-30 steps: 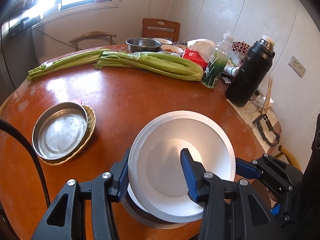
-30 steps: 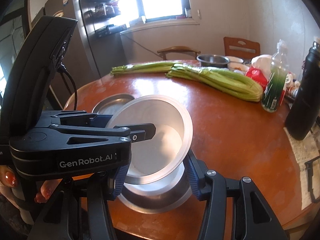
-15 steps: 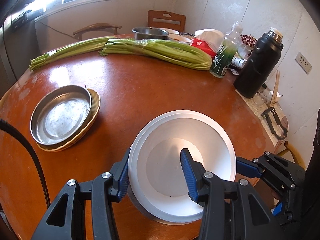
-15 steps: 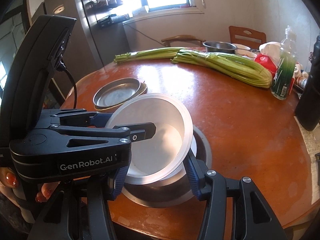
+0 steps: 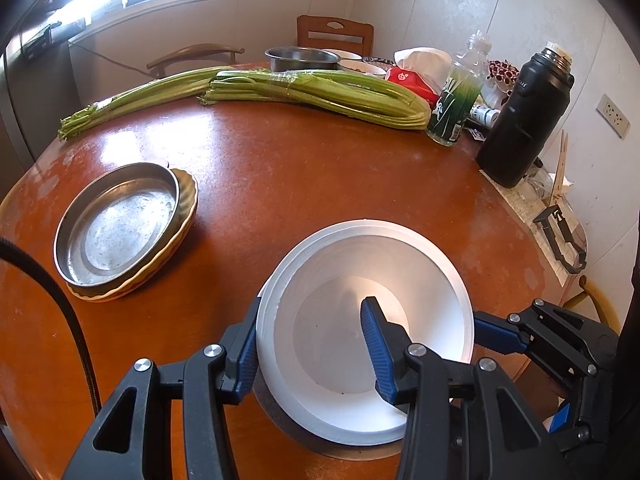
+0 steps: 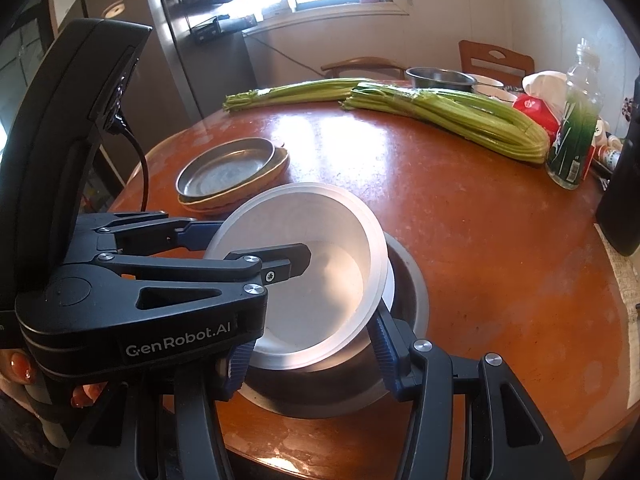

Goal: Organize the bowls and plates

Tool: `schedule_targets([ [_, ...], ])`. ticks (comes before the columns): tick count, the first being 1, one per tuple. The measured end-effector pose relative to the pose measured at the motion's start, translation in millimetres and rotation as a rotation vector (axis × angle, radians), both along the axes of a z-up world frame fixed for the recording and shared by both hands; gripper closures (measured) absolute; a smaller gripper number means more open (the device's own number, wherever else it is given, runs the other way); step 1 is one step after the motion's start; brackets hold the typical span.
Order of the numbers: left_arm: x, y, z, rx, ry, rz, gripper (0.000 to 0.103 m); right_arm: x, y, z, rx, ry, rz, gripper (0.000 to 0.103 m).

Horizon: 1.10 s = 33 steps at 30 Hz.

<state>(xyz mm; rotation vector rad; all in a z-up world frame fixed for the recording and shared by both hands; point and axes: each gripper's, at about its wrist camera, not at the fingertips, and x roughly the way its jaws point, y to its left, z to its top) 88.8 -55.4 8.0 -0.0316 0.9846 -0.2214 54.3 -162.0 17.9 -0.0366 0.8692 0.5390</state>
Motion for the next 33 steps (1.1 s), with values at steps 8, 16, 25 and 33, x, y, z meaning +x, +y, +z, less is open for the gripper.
schedule_targets([
  [8, -1.9, -2.5, -0.4, 0.021, -0.012, -0.003, 0.056, -2.8, 2.0, -0.5, -0.023, -0.018, 0.003, 0.048],
  [16, -2.4, 0.8, -0.8, 0.015, -0.009, 0.003, 0.056, -3.9, -0.4, 0.8, -0.042, -0.036, -0.005, 0.048],
  [25, -2.0, 7.7, -1.9, 0.013, -0.004, 0.022, 0.056, -2.2, -2.2, 1.1, -0.047, -0.037, -0.007, 0.048],
  [33, -2.7, 12.7, -0.3, 0.004, -0.009, 0.029, 0.056, -2.3, -3.3, 3.7, -0.042, -0.046, -0.011, 0.048],
])
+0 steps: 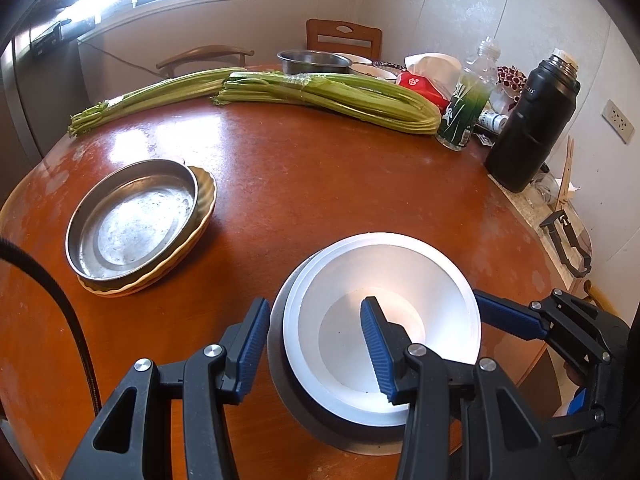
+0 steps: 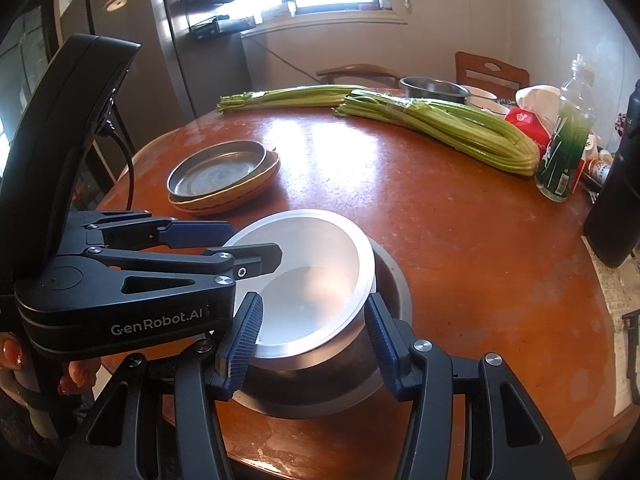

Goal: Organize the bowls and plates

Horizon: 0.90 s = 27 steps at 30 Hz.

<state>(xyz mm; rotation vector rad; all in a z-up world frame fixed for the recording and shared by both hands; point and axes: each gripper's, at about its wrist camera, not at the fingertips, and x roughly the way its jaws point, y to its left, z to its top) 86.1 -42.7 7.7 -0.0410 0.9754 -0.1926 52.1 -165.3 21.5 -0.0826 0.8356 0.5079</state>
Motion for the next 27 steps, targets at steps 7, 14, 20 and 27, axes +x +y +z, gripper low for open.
schedule_targets([
  [7, -2.0, 5.9, 2.4, 0.002, -0.004, 0.009, 0.056, 4.9, -4.5, 2.9, 0.016, -0.003, -0.016, 0.048],
  [14, -3.0, 11.6, 6.4, -0.005, -0.016, 0.024, 0.056, 9.2, -8.6, 5.8, 0.028, -0.01, -0.019, 0.048],
  [20, -3.7, 13.6, 6.6, -0.008, -0.019, 0.03, 0.056, 12.0, -14.5, 8.2, 0.041, -0.016, -0.028, 0.048],
  [27, -7.8, 11.9, 9.0, -0.012, -0.035, 0.022, 0.055, 15.4, -20.8, 8.0, 0.062, -0.01, -0.041, 0.048],
])
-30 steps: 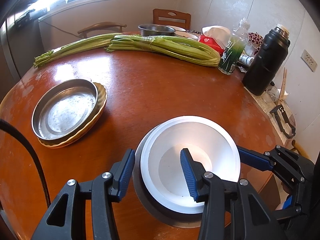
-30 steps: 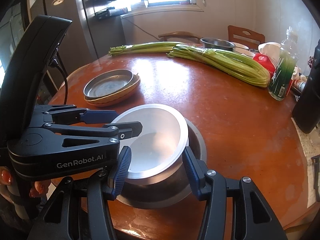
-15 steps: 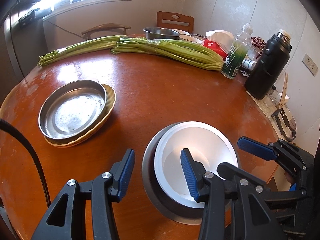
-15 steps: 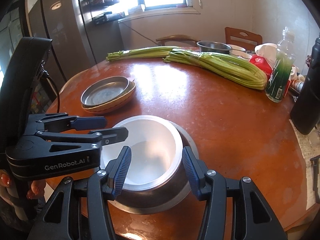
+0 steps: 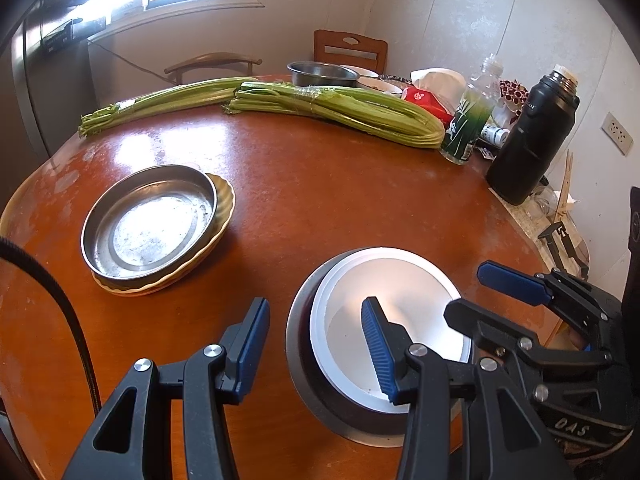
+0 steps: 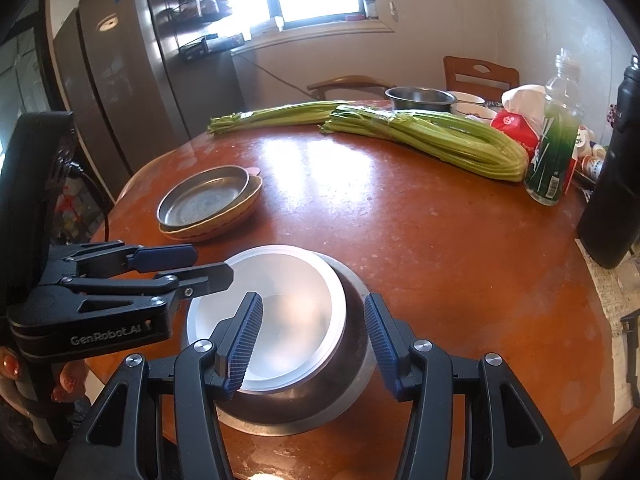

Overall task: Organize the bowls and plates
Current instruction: 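Lift the steel bowl with its nested bowls using the left tool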

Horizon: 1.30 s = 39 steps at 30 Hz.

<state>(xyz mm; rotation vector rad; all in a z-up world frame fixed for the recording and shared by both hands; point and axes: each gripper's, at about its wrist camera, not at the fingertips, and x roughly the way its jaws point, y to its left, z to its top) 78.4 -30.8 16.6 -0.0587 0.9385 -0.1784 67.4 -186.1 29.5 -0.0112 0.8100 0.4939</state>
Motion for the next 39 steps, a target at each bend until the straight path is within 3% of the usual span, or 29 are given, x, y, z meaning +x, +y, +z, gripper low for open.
schedule_targets([
  [7, 1.6, 0.1, -4.2, -0.003, 0.01, 0.006, 0.053, 5.1, -6.8, -5.8, 0.018, 0.025, -0.028, 0.048],
  [12, 0.7, 9.2, -4.7, -0.051, 0.014, 0.01, 0.048, 7.1, -12.7, -9.0, 0.053, 0.048, -0.028, 0.043],
  [15, 1.2, 18.9, -11.9, -0.12, 0.05, 0.011, 0.047, 8.1, -14.6, -13.7, 0.066, 0.073, -0.021, 0.041],
  [22, 2.2, 22.1, -26.5, -0.16, 0.101, 0.004, 0.046, 10.6, -20.2, -25.0, 0.097, 0.117, -0.022, 0.039],
  [39, 14.3, -1.9, -55.9, -0.181, 0.183, -0.059, 0.045, 15.8, -10.4, -50.5, 0.155, 0.262, 0.031, 0.037],
])
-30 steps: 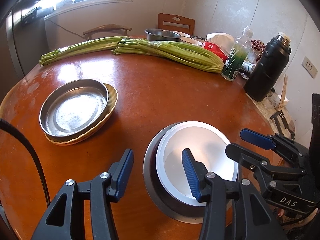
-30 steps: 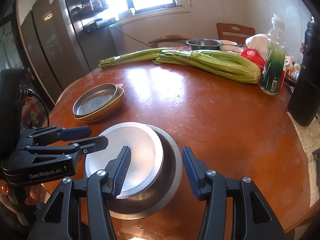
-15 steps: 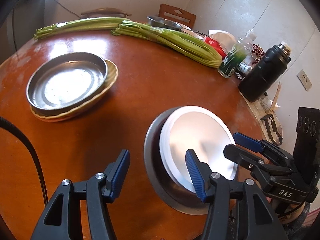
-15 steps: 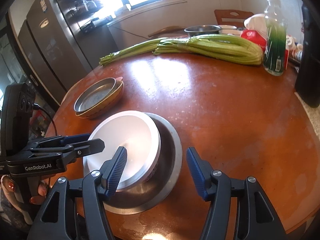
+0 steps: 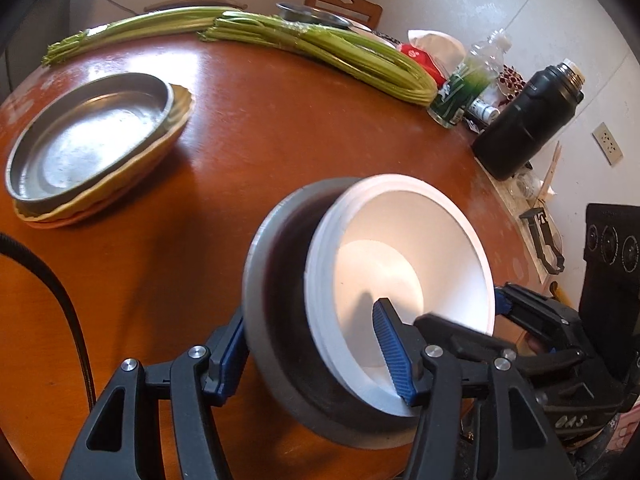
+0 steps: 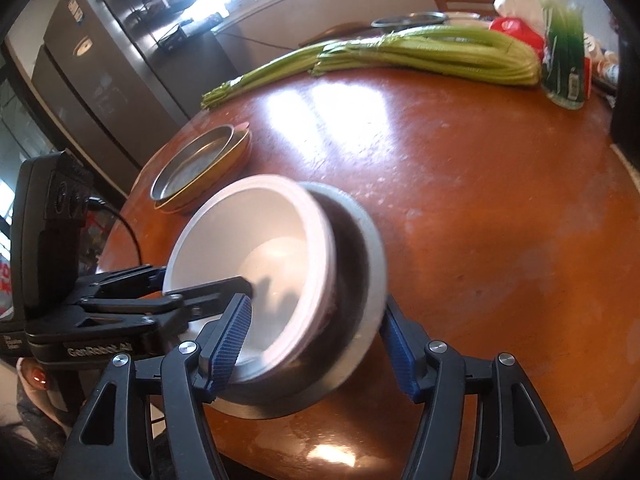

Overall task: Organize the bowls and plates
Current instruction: 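Lift the steel bowl with its nested bowls using the left tool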

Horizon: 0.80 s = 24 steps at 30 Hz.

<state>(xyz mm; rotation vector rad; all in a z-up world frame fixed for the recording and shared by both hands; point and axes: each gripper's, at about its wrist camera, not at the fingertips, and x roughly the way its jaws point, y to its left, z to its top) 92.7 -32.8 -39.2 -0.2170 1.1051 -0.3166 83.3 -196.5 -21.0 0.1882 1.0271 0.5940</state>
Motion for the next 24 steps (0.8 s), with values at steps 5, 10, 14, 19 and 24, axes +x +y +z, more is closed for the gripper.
schedule_targets([
  [5, 1.9, 1.3, 4.0, 0.001, -0.024, -0.004, 0.048, 3.0, 1.5, 2.6, 0.009, -0.002, -0.016, 0.038],
  [10, 5.4, 13.2, 6.6, -0.003, -0.029, 0.021, 0.048, 8.5, 12.0, 5.6, 0.008, -0.001, -0.013, 0.038],
  [14, 5.9, 26.8, 15.9, -0.003, -0.049, 0.044, 0.048, 14.4, 27.3, 14.4, 0.009, -0.014, 0.006, 0.038],
  [19, 5.9, 53.2, 40.9, 0.015, -0.109, 0.086, 0.048, 21.9, 53.3, 35.5, 0.013, -0.069, 0.046, 0.039],
  [24, 7.0, 78.4, 60.1, 0.037, -0.148, 0.119, 0.048, 29.5, 82.2, 54.0, 0.027, -0.113, 0.086, 0.039],
])
